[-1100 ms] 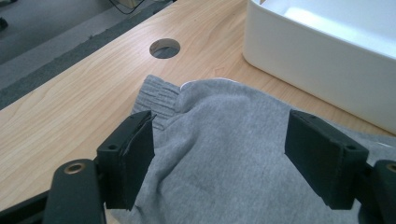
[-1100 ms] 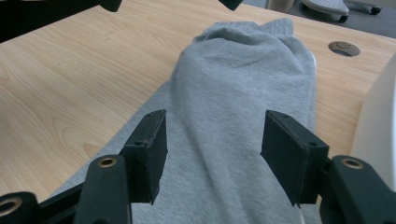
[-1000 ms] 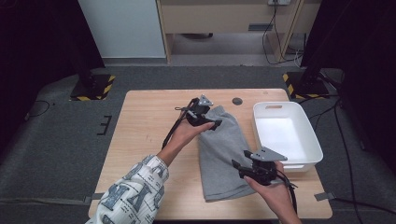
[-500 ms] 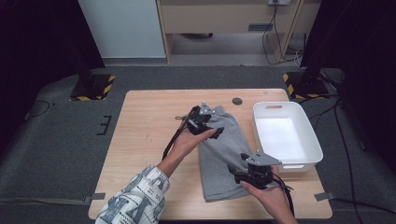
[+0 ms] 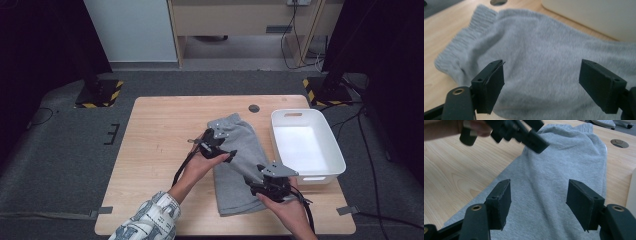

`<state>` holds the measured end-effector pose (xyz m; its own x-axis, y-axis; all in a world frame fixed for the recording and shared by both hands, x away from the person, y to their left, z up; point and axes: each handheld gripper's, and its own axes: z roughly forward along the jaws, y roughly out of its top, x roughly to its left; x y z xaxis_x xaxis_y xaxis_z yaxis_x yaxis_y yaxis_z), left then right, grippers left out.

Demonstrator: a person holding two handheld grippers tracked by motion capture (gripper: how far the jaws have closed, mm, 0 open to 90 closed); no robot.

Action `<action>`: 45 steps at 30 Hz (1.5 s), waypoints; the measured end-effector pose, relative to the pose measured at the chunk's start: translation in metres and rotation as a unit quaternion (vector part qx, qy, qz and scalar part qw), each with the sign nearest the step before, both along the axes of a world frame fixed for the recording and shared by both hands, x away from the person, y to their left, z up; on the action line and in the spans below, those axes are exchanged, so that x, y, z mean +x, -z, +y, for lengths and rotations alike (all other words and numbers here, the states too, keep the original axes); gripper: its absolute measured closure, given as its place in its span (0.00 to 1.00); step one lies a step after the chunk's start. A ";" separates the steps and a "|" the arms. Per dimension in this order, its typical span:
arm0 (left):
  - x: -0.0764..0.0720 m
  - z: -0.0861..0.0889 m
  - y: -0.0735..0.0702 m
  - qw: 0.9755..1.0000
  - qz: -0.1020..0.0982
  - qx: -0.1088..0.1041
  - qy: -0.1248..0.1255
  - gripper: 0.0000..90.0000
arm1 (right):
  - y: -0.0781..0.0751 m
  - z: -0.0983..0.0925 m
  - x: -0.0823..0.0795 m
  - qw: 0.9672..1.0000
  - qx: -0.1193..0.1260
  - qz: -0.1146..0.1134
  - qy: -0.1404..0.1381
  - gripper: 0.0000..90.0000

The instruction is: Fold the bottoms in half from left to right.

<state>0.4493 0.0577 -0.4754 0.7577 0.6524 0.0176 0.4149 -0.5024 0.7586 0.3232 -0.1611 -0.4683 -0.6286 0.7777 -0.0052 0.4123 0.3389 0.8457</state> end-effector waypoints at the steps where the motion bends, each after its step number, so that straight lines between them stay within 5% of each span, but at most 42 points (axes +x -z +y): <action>1: -0.001 0.000 0.004 1.000 0.003 -0.001 -0.001 0.22 | 0.000 0.000 0.000 1.000 0.001 0.000 0.001 0.40; 9: -0.009 -0.002 0.024 1.000 0.011 0.012 0.001 0.22 | 0.002 0.001 0.000 1.000 -0.003 0.002 0.005 0.38; 13: -0.012 -0.007 0.042 0.999 0.015 0.038 0.010 0.21 | 0.001 0.000 0.001 1.000 -0.001 -0.001 0.009 0.37; 17: -0.009 -0.006 0.051 0.999 0.026 0.035 0.011 0.22 | 0.000 -0.001 0.001 1.000 -0.001 -0.003 0.011 0.36; 24: -0.005 0.001 0.054 0.999 0.038 0.017 0.020 0.26 | -0.003 -0.002 0.001 1.000 0.003 -0.007 0.016 0.35; 37: -0.004 0.021 0.052 0.998 0.038 0.027 0.037 0.31 | -0.012 0.003 0.001 1.000 0.007 -0.016 0.019 0.32; 45: -0.004 0.043 0.052 0.998 0.044 0.029 0.036 0.31 | -0.023 0.027 0.018 1.000 0.015 -0.012 0.023 0.28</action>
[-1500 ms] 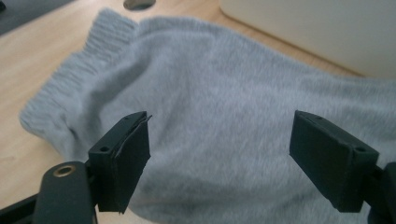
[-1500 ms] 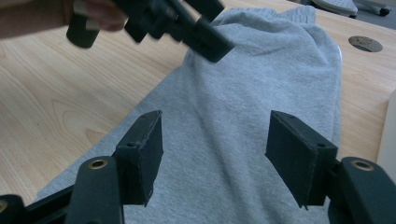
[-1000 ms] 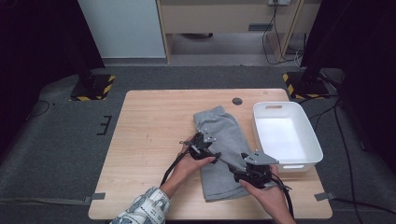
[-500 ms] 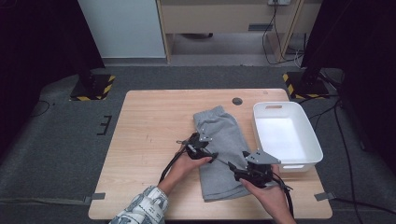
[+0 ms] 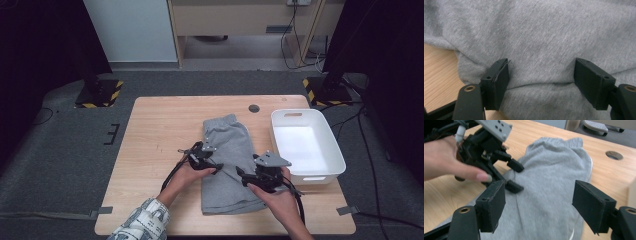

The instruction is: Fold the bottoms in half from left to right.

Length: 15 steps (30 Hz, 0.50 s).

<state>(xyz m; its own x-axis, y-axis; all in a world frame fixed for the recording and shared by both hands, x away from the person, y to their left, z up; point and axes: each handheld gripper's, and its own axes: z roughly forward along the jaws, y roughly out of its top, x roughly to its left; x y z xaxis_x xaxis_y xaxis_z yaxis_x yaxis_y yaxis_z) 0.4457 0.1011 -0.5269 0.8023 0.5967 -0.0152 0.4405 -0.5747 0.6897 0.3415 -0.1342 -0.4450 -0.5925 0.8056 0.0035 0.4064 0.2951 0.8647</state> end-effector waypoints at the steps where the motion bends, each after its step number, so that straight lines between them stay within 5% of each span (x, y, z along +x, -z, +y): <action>1: -0.001 0.002 0.000 1.000 0.000 0.000 0.001 0.31 | -0.001 0.005 0.004 1.000 -0.001 0.001 -0.002 0.28; 8: -0.005 0.019 0.000 1.000 0.000 0.000 0.012 0.31 | -0.004 0.032 0.044 1.000 0.009 0.024 0.003 0.19; 15: -0.008 0.034 0.001 1.000 -0.003 -0.004 0.025 0.31 | 0.006 0.045 0.080 0.998 -0.012 0.044 0.033 0.47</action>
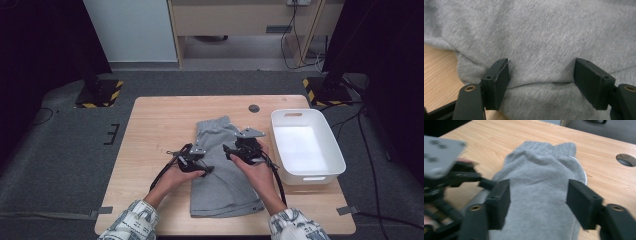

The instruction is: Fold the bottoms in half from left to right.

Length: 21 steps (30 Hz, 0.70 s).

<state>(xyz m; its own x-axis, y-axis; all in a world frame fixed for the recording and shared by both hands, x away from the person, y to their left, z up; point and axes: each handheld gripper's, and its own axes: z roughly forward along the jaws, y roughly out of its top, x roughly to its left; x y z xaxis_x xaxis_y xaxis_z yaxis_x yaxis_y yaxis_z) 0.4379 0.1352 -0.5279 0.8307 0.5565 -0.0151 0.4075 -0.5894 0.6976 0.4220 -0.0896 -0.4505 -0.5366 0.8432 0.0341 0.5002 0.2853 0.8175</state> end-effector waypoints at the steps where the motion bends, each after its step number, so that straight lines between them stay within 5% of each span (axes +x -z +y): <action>1: 0.000 0.001 0.000 1.000 0.000 -0.001 0.002 0.31 | 0.003 0.001 0.004 1.000 -0.003 0.001 0.002 0.49; 15: -0.006 0.011 -0.006 1.000 -0.008 -0.002 0.020 0.26 | 0.021 -0.002 0.064 0.999 -0.035 0.002 0.037 0.65; 21: 0.004 0.024 -0.024 0.998 -0.043 -0.034 -0.040 0.24 | 0.028 0.001 0.089 0.998 -0.035 0.022 0.040 0.66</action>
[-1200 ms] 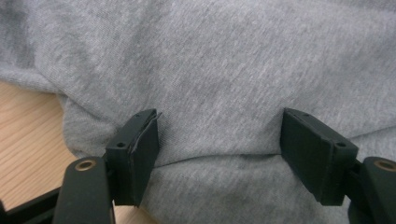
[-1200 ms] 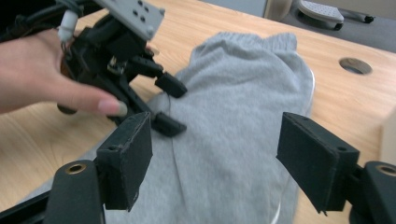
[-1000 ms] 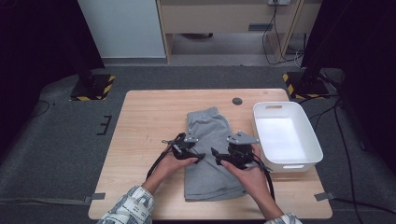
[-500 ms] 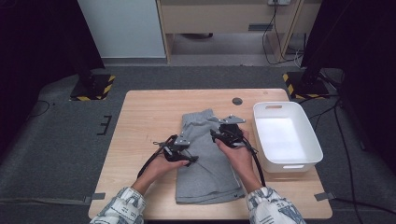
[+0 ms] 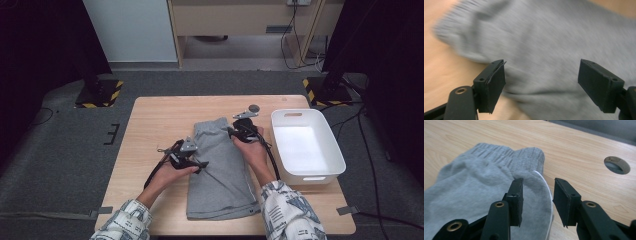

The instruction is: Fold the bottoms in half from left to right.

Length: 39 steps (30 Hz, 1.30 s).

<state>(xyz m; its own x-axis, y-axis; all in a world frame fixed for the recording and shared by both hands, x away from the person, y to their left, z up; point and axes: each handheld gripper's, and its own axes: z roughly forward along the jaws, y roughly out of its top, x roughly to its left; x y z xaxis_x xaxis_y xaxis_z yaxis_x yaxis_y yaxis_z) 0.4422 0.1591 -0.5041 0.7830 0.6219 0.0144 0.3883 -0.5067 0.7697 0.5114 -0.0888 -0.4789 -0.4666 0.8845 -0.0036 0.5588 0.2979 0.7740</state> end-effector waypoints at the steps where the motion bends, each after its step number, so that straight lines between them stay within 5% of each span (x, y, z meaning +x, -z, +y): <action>1: 0.003 0.003 -0.002 1.000 -0.001 -0.004 -0.010 0.25 | 0.003 0.000 0.004 1.000 0.004 0.005 0.001 0.66; 7: 0.018 0.017 -0.007 0.998 -0.014 0.007 -0.059 0.29 | 0.019 0.002 0.022 1.000 0.000 0.027 0.005 0.58; 14: 0.034 0.025 0.001 0.996 0.003 -0.003 -0.088 0.40 | 0.041 0.008 0.030 0.998 -0.013 0.058 -0.004 0.56; 26: 0.050 0.012 0.002 0.993 -0.009 -0.002 -0.113 0.48 | 0.049 0.006 0.013 0.998 -0.010 0.062 -0.013 0.57; 29: 0.056 0.009 0.004 0.993 0.000 -0.019 -0.120 0.46 | 0.051 0.005 0.007 0.998 -0.006 0.056 -0.013 0.57; 39: 0.063 -0.003 0.019 0.991 0.021 0.030 -0.126 0.47 | 0.049 0.003 0.007 0.998 0.012 0.060 -0.009 0.50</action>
<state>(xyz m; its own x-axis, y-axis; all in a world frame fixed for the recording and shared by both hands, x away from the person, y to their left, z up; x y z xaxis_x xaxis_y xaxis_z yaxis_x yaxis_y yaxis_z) 0.5056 0.1564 -0.5229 0.6030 0.7972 0.0285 0.5397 -0.4340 0.7214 0.5186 -0.0861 -0.5279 -0.4777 0.8753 0.0745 0.6425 0.2903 0.7092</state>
